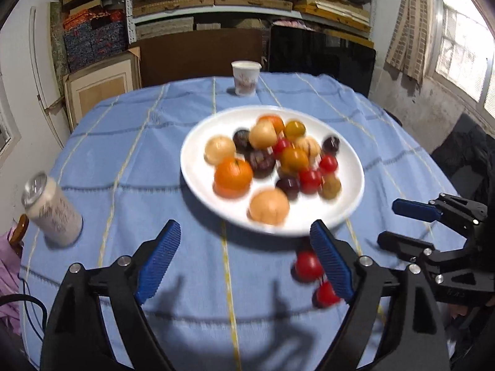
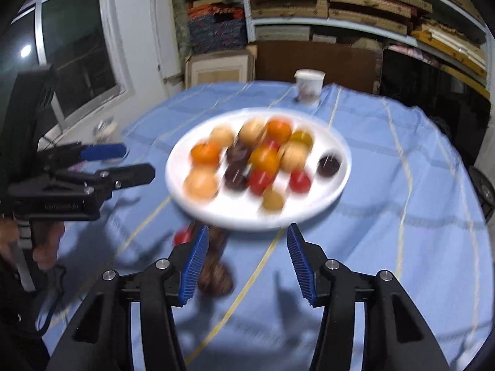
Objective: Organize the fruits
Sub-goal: 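Grasp a dark carved round fruit with the right tool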
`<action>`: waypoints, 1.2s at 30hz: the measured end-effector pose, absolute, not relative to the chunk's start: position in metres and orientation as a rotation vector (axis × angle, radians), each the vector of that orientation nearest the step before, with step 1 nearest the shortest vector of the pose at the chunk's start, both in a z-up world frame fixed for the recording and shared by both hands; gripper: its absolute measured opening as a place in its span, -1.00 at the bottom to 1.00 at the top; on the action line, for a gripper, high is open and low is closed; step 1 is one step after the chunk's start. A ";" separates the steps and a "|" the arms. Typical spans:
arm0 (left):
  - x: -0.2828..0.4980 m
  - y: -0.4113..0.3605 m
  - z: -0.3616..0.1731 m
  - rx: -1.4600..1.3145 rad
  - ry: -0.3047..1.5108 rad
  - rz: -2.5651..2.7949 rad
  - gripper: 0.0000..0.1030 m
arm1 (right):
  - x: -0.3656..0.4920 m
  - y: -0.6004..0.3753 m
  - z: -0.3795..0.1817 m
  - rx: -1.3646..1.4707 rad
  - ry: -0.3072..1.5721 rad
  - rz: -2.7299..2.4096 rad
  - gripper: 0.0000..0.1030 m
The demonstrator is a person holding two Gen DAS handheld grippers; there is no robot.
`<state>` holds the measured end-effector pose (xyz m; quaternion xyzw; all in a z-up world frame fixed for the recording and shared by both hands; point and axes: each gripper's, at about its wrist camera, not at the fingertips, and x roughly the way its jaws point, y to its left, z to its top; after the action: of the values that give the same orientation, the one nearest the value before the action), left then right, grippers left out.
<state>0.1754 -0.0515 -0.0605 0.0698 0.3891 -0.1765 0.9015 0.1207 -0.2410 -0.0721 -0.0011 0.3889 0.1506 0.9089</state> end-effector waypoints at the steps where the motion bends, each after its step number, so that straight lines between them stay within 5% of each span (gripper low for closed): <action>1: 0.168 -0.051 -0.067 0.153 0.813 -0.362 0.62 | 0.115 -0.238 -0.077 -0.002 0.811 0.310 0.03; 31: 0.134 -0.047 -0.095 0.150 0.774 -0.358 0.62 | 0.125 -0.205 -0.118 -0.066 0.926 0.229 0.09; 33: 0.134 -0.047 -0.096 0.151 0.779 -0.359 0.62 | 0.124 -0.206 -0.118 -0.059 0.925 0.226 -0.20; 36: 0.133 -0.050 -0.097 0.163 0.786 -0.370 0.62 | 0.122 -0.211 -0.117 -0.064 0.925 0.174 -0.20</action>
<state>0.1330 -0.0504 -0.0972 0.0788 0.3806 -0.1788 0.9039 0.1220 -0.2113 -0.1168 -0.0307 0.4454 0.0840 0.8909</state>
